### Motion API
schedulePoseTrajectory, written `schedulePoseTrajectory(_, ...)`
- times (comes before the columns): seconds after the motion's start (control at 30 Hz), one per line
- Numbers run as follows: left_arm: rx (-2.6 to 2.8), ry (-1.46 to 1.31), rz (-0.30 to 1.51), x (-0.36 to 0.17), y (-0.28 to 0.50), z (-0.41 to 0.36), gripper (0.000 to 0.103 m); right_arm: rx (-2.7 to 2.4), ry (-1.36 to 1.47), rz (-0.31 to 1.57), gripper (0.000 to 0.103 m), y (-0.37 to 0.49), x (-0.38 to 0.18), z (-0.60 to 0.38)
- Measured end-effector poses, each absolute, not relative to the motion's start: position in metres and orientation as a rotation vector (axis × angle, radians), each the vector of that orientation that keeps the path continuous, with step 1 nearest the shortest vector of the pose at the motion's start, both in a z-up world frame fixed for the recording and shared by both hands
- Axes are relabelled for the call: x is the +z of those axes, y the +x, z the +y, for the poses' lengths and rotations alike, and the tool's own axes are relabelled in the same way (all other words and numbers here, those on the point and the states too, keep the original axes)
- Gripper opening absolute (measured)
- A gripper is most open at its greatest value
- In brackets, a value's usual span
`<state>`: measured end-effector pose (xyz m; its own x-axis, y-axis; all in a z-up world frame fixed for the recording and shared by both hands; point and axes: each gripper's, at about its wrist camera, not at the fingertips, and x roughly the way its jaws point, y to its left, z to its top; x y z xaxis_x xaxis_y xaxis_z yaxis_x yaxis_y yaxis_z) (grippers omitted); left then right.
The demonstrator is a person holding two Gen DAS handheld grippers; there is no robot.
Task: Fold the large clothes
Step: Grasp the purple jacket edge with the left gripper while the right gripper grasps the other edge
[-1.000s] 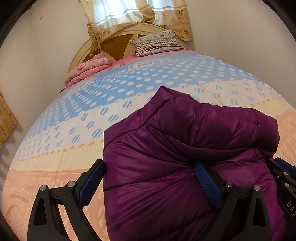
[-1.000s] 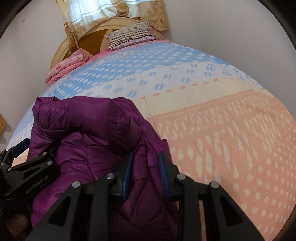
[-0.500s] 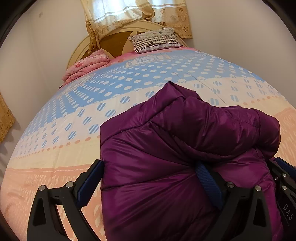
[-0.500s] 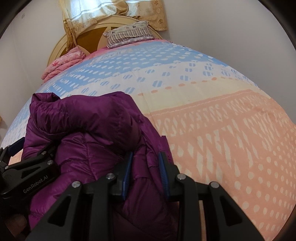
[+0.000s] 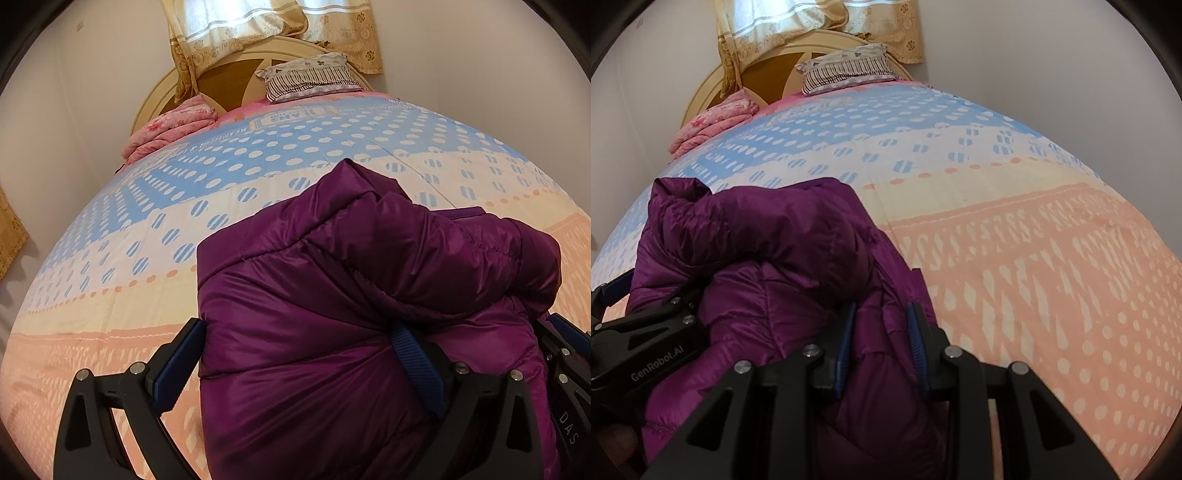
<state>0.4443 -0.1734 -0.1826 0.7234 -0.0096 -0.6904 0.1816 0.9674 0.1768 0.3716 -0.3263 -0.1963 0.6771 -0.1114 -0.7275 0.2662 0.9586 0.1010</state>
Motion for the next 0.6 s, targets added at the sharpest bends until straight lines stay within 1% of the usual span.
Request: schedulePoseTrajectory(0.6, -0.108, 0.240, 0.759, -0.1836, 0.4451, -0.1728, 0.101, -0.215, 0.215, 0.799, 0.031, 0.3703, -0.1952, -0.3256)
